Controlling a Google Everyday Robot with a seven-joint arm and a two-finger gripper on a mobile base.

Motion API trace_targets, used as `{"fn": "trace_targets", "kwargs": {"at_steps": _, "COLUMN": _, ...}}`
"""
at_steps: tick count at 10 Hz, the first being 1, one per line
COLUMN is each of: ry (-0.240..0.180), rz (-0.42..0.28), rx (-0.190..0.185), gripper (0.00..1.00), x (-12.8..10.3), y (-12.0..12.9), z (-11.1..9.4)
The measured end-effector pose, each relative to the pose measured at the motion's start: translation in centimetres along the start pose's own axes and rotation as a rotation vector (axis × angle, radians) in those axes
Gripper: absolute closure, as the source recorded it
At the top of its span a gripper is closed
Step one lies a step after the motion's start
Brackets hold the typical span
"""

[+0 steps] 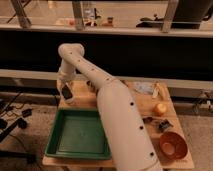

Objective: Place eraser in paper cup

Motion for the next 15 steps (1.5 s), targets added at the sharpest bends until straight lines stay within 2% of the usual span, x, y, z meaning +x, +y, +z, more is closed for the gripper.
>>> {"fn": "trace_targets", "kwargs": {"at_steps": 3, "ry": -0.004, "rz": 0.008, "rx": -0.002, "gripper": 0.87, "x": 0.00, "y": 0.49, "z": 0.24}}
{"fn": "trace_targets", "kwargs": {"at_steps": 6, "ry": -0.004, "rz": 0.007, "rx": -0.005, "gripper": 0.82, "x": 0.06, "y": 0.51, "z": 0.34}}
{"fn": "trace_targets", "kwargs": {"at_steps": 15, "ry": -0.004, "rz": 0.006, "rx": -0.006, "gripper": 0.82, "x": 0.10, "y": 0.47, "z": 0.38}}
